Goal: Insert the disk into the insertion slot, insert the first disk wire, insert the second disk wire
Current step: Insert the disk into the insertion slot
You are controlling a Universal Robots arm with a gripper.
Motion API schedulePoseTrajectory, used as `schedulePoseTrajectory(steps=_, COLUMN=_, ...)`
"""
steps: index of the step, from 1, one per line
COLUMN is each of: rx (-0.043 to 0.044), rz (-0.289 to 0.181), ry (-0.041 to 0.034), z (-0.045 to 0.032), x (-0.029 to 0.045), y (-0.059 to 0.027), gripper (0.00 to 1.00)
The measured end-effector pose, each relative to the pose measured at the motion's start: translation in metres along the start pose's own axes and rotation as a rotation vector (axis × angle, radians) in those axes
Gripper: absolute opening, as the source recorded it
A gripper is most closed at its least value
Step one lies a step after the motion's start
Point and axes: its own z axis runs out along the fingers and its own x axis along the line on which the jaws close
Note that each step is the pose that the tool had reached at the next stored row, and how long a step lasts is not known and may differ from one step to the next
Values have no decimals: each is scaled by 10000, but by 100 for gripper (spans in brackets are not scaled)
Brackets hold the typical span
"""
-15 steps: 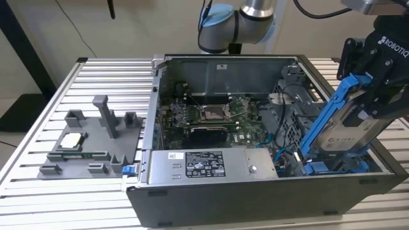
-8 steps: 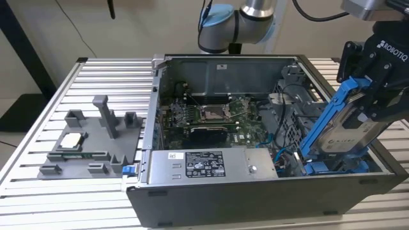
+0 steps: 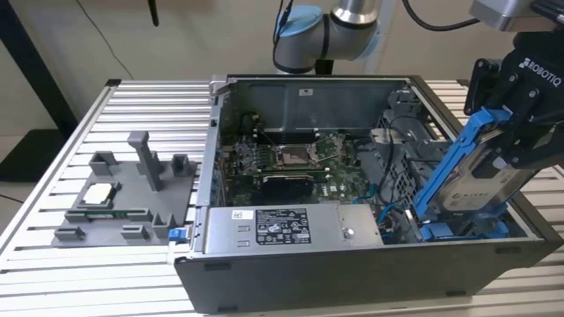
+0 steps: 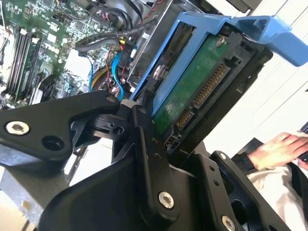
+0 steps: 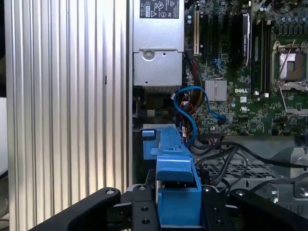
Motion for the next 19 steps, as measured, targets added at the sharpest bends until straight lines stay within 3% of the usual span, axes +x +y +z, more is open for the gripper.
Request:
schedulePoseTrajectory(steps=12, rx=0, rz=-2, ry=0, z=36, x=-9, y=-12, gripper=33)
schedulePoseTrajectory(steps=19, rx=0, rz=0, ry=-21, z=101, x=-19, y=-15, gripper=33)
